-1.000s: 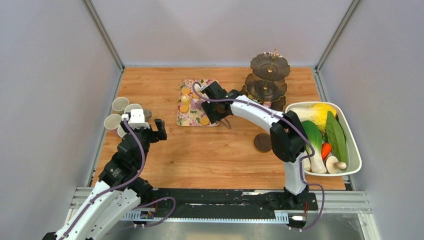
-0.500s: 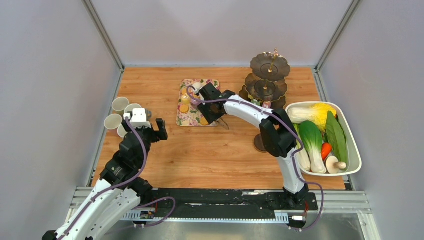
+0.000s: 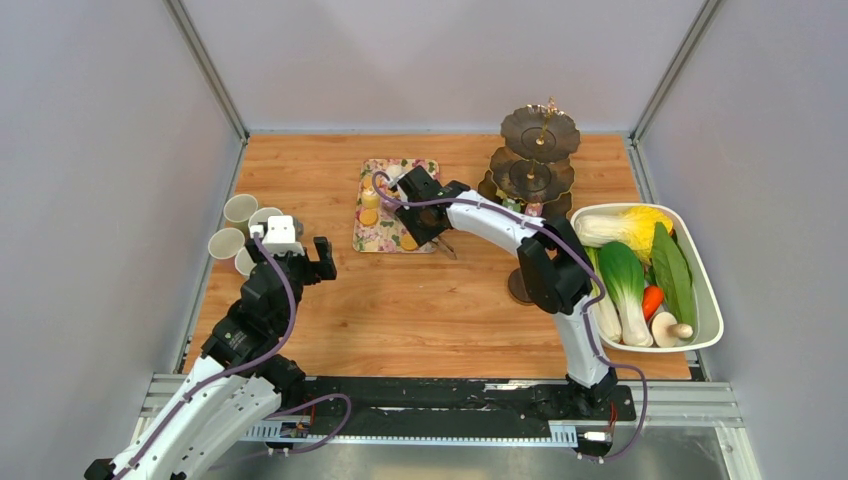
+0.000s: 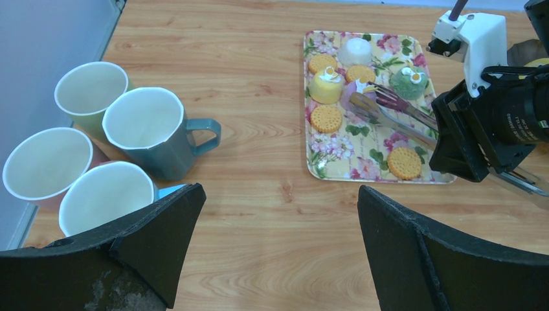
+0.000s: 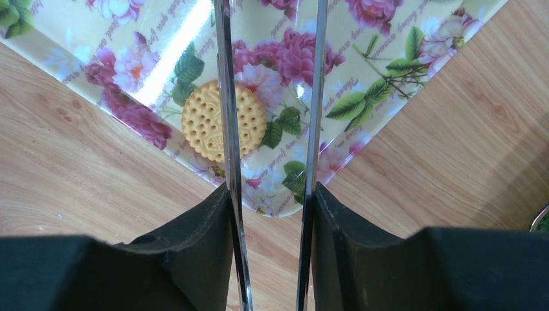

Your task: Serve the afternoon tea

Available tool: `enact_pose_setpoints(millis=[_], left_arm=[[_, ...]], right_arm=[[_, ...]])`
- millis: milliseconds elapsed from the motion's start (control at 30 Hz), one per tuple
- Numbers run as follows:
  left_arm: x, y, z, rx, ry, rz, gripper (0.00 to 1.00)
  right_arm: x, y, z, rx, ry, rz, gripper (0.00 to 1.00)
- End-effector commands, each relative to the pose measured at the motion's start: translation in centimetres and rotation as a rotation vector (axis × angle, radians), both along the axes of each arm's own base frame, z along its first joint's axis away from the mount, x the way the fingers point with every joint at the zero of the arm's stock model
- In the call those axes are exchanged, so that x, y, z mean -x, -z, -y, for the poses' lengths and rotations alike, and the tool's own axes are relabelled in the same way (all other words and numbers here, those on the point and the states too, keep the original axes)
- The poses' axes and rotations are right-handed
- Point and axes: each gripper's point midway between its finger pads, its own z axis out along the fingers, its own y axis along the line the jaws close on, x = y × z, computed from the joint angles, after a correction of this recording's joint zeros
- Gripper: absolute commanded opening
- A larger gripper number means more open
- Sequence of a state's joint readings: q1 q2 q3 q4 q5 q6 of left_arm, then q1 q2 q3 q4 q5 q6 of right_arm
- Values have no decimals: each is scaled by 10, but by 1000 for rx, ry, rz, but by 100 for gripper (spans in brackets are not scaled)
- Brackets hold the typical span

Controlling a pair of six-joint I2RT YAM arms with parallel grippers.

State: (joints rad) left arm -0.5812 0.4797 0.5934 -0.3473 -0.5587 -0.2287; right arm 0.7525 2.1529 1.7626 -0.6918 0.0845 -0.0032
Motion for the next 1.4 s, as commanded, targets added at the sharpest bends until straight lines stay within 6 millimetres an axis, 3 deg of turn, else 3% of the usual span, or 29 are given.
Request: enact_pose_setpoints(millis=[0,333,533,700,900,1367], left_arm=[[-2,-3,1,-6,4,17,100],[-2,-3,1,-3,5,18,100],[-2,-4,2,-3,9,18,100],[-2,-3,2,-3,9,17,100],[-2,-3,2,-3,7,16,100],[-3,-3,3,-1,14,15,100]], right_arm=[[-2,-39,-13,-102,13,60,38],[21,-108,21,-182,86,127,39],[21,-150,62,-220,195,194,39],[18,-173,101,-225,304,256,40],[19,-181,141,-229,420,277,40],[5,-161,208,-214,661,251,41]])
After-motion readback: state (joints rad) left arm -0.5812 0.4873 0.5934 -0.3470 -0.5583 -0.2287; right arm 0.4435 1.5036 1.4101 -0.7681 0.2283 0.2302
